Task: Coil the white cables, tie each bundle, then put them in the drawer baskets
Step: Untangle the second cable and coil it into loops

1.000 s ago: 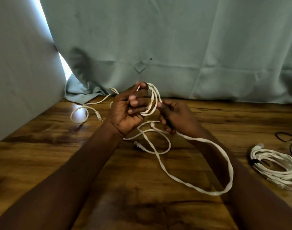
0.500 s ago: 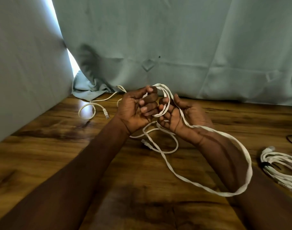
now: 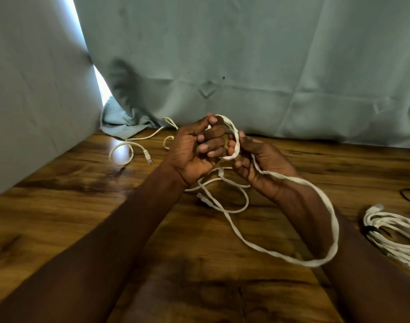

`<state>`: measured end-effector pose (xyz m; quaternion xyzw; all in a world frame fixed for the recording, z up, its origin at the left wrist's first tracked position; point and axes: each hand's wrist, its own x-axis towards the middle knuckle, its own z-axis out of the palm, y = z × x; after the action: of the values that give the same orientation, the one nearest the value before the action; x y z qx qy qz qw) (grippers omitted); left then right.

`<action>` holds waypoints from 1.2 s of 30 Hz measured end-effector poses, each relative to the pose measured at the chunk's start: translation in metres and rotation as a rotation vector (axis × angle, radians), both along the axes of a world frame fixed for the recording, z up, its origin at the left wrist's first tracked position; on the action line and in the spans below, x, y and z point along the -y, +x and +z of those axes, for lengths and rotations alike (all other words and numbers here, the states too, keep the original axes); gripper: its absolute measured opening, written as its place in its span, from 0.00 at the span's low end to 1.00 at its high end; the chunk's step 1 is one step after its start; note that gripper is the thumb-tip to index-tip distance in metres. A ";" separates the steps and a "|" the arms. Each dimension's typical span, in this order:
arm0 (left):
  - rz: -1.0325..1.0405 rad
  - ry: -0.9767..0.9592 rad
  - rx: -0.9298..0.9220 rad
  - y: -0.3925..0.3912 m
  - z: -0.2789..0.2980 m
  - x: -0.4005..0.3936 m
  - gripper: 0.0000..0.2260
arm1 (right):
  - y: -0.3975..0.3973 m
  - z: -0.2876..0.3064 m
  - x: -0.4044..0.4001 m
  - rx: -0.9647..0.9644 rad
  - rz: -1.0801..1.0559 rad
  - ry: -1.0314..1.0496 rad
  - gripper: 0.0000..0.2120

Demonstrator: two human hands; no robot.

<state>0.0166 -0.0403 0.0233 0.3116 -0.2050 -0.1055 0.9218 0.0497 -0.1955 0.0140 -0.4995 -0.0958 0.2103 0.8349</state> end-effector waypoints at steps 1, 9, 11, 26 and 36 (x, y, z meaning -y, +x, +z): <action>0.070 -0.036 -0.029 0.000 0.000 -0.002 0.09 | 0.000 0.000 -0.001 -0.006 0.029 0.007 0.11; 0.398 -0.288 -0.081 0.004 0.007 -0.025 0.14 | -0.033 0.011 -0.009 0.292 0.121 -0.534 0.11; 0.378 -0.242 -0.039 0.004 0.007 -0.022 0.16 | -0.041 0.012 -0.012 0.398 0.201 -0.717 0.16; 0.608 1.099 0.294 0.000 -0.004 -0.012 0.15 | -0.024 0.031 0.034 0.392 0.308 -0.410 0.16; -0.067 0.564 0.154 -0.009 0.005 -0.015 0.18 | -0.008 0.019 0.023 0.350 -0.173 -0.158 0.06</action>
<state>0.0079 -0.0249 0.0281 0.5556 -0.2472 -0.1649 0.7765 0.0418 -0.2180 0.0331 -0.5986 -0.1792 0.0545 0.7789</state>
